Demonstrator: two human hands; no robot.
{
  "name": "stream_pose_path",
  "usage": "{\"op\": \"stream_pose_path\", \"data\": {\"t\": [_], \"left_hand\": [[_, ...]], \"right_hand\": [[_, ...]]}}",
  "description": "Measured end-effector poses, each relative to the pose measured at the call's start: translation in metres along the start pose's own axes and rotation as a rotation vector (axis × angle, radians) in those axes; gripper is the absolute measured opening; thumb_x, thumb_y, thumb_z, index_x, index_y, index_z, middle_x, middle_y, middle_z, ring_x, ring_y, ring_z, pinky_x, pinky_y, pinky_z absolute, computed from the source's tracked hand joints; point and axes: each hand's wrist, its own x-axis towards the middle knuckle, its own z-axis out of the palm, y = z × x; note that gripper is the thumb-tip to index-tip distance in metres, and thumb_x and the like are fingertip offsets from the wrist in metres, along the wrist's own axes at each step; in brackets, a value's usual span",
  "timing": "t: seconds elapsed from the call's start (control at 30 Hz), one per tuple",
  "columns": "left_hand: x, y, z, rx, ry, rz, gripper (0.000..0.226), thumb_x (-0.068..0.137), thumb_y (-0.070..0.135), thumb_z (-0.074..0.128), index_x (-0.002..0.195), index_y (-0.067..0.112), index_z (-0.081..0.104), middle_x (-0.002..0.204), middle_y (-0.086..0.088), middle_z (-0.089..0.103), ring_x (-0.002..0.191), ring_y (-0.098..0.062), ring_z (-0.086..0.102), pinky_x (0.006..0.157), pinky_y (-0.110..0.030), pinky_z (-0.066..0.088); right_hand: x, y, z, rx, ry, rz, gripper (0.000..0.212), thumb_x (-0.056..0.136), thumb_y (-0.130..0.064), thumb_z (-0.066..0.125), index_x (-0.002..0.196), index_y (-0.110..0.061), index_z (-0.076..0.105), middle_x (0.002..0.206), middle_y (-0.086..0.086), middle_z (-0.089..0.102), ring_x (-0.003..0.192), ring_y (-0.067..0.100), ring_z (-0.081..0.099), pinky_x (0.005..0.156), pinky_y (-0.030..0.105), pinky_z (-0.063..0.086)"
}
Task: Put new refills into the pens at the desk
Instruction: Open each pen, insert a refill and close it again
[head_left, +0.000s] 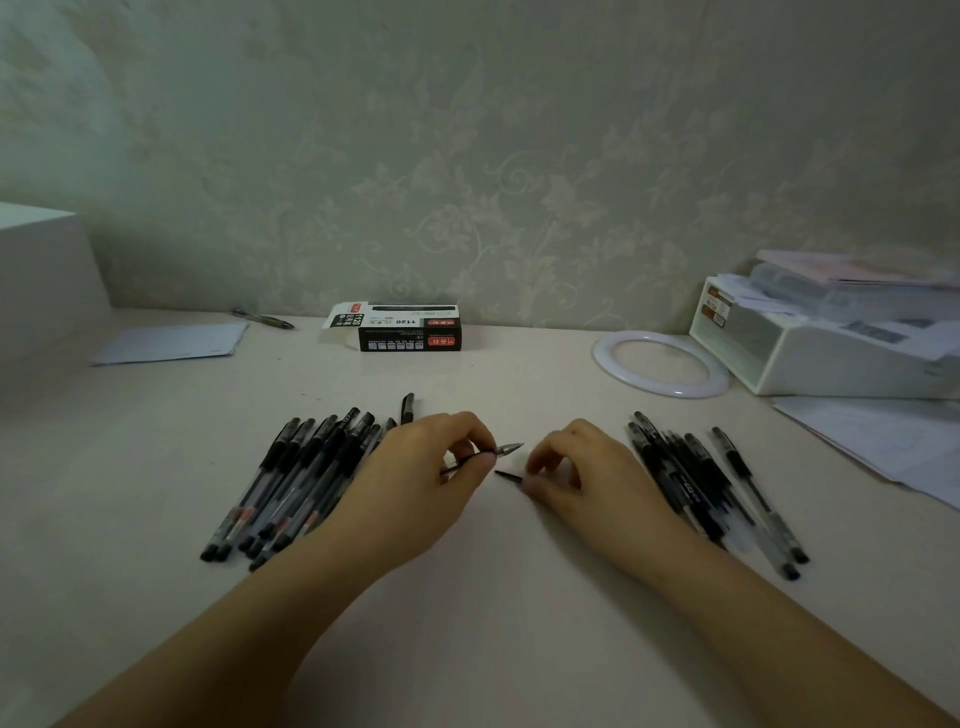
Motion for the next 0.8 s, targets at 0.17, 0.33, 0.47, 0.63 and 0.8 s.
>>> {"op": "stream_pose_path", "data": {"t": [0.17,0.33,0.47,0.63,0.8], "left_hand": [[0.0008,-0.0039,-0.0027,0.028,-0.006,-0.01,0.006,0.09,0.028,0.062,0.089,0.032,0.065,0.08,0.015,0.061,0.071,0.008,0.054,0.061,-0.003,0.038],[0.0012,-0.0043,-0.0053,0.047,-0.034,0.008,0.004,0.089,0.028,0.063,0.088,0.032,0.066,0.077,0.018,0.058,0.073,0.007,0.053,0.062,-0.004,0.038],[0.0014,-0.0013,-0.0055,0.05,-0.04,0.036,0.003,0.089,0.029,0.064,0.09,0.03,0.066,0.078,0.016,0.058,0.072,0.005,0.053,0.063,-0.006,0.038],[0.0016,0.0008,-0.0043,0.005,-0.047,0.021,0.003,0.089,0.03,0.063,0.09,0.032,0.065,0.078,0.019,0.06,0.073,0.007,0.054,0.063,-0.004,0.038],[0.0007,-0.0011,-0.0023,-0.08,-0.021,-0.052,0.004,0.086,0.029,0.068,0.082,0.03,0.068,0.069,0.03,0.06,0.059,0.008,0.054,0.055,-0.004,0.037]], "right_hand": [[0.0006,0.0017,-0.0043,0.16,0.031,0.035,0.007,0.094,-0.022,0.062,0.09,-0.027,0.059,0.089,-0.016,0.062,0.075,0.004,0.055,0.067,0.013,0.042],[0.0045,-0.0002,-0.0095,0.438,0.051,0.08,0.012,0.092,-0.018,0.066,0.09,-0.029,0.069,0.086,-0.019,0.069,0.079,0.002,0.062,0.068,0.011,0.047],[0.0043,-0.0023,-0.0091,0.533,0.035,0.072,0.013,0.092,-0.018,0.067,0.091,-0.03,0.07,0.084,-0.019,0.069,0.076,-0.004,0.061,0.067,0.009,0.045],[0.0025,-0.0065,-0.0074,0.603,-0.004,0.048,0.011,0.09,-0.012,0.068,0.094,-0.022,0.072,0.084,-0.008,0.074,0.08,0.004,0.067,0.072,0.015,0.051],[0.0019,-0.0072,-0.0082,0.73,-0.026,0.062,0.011,0.089,-0.005,0.069,0.095,-0.013,0.074,0.081,0.002,0.076,0.073,0.004,0.067,0.07,0.015,0.052]]}}
